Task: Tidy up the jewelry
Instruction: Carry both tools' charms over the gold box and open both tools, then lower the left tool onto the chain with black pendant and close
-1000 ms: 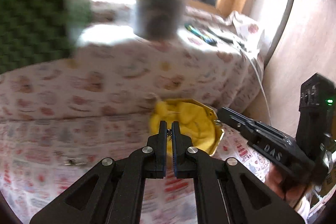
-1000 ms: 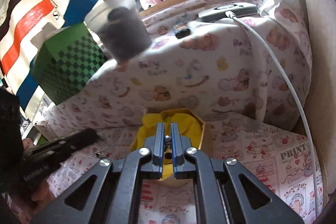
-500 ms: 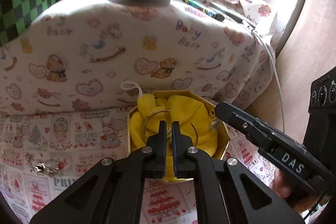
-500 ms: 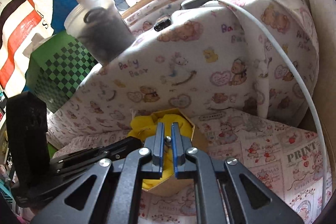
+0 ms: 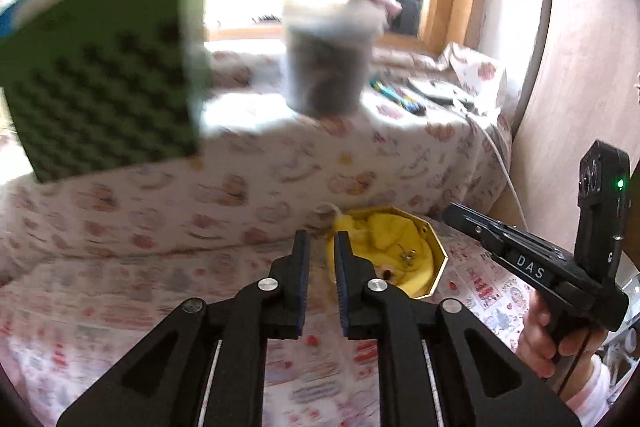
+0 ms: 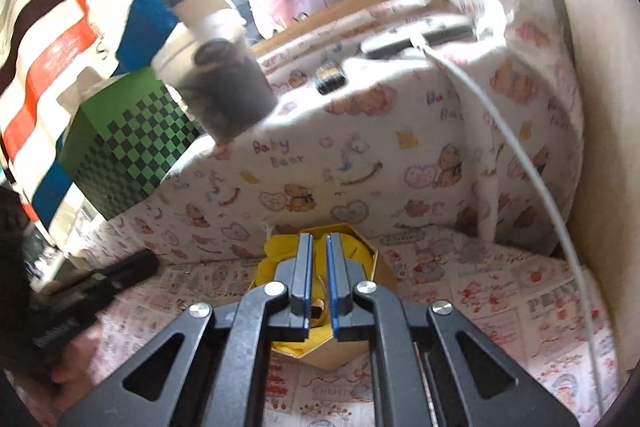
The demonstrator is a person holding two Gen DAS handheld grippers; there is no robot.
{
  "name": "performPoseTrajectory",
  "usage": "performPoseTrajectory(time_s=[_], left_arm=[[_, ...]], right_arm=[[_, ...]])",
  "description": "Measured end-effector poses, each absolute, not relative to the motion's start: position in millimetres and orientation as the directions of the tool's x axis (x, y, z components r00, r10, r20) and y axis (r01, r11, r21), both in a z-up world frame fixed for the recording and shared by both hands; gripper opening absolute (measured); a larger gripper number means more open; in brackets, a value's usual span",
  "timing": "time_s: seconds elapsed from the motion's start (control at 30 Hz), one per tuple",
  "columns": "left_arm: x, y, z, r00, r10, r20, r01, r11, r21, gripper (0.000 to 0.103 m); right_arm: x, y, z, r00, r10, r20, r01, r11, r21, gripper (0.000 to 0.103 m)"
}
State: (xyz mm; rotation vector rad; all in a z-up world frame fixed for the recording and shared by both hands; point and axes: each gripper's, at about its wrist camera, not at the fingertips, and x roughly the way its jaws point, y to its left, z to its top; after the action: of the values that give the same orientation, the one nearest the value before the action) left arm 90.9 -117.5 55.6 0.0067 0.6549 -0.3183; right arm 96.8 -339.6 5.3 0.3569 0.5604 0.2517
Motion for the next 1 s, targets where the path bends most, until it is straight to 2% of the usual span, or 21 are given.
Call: performPoseTrajectory(time_s=[0.03,0.1,0.27,0.37,0.47,0.67,0.73,0.77,0.83,0.87,0.9,1.0], left_arm=[[85,-110,60,0.757,-0.287,-0.586,0.287,0.953,-0.096,0.022],[75,-94,69,0.787,-0.268,-0.556,0.261,0.961,-0.093,0.051],[61,-63,79,0.852,-0.175,-0.493,0.167,0.984,-0.061,0.068],[60,-47,71,0.857,-0.154,-0.492,0.141,0.988,-0.064,0.075],[63,-31,59,0.859,-0.146,-0.491,0.120,0.989,-0.085,0.079],[89,-10,23,0.805,-0.146,-0.575,0.099,0.989,-0.111,0.079],[100,-1,8,0.764,-0.180,-0.620,0.111,0.983,-0.149,0.079],[105,2,1,0.742,-0.193,-0.642,0.107,0.980,-0.170,0.077],[116,10,-13,0.699,-0.218,-0.681,0.087,0.971,-0.222,0.062],[121,11,-20,0.673,-0.243,-0.699,0.088,0.964,-0.251,0.052],[124,12,-26,0.651,-0.267,-0.711,0.093,0.957,-0.274,0.046],[126,12,-35,0.623,-0.319,-0.714,0.121,0.942,-0.314,0.044]], right_arm=[[94,-337,8,0.819,0.335,-0.465,-0.147,0.907,0.394,0.007],[87,-331,13,0.819,0.351,-0.453,-0.172,0.905,0.390,0.007],[73,-313,21,0.825,0.352,-0.442,-0.213,0.918,0.335,0.011],[68,-301,21,0.820,0.356,-0.447,-0.234,0.923,0.305,0.022],[66,-288,17,0.821,0.339,-0.460,-0.242,0.936,0.257,0.022],[73,-270,-2,0.794,0.317,-0.519,-0.244,0.948,0.205,0.025],[74,-265,-9,0.786,0.305,-0.537,-0.242,0.952,0.187,0.025],[76,-263,-12,0.781,0.302,-0.546,-0.241,0.953,0.183,0.025],[78,-260,-17,0.771,0.298,-0.564,-0.238,0.955,0.178,0.025],[78,-259,-18,0.768,0.296,-0.568,-0.238,0.955,0.175,0.025],[79,-260,-19,0.767,0.294,-0.570,-0.238,0.956,0.172,0.025],[80,-261,-21,0.769,0.284,-0.573,-0.229,0.959,0.168,0.025]])
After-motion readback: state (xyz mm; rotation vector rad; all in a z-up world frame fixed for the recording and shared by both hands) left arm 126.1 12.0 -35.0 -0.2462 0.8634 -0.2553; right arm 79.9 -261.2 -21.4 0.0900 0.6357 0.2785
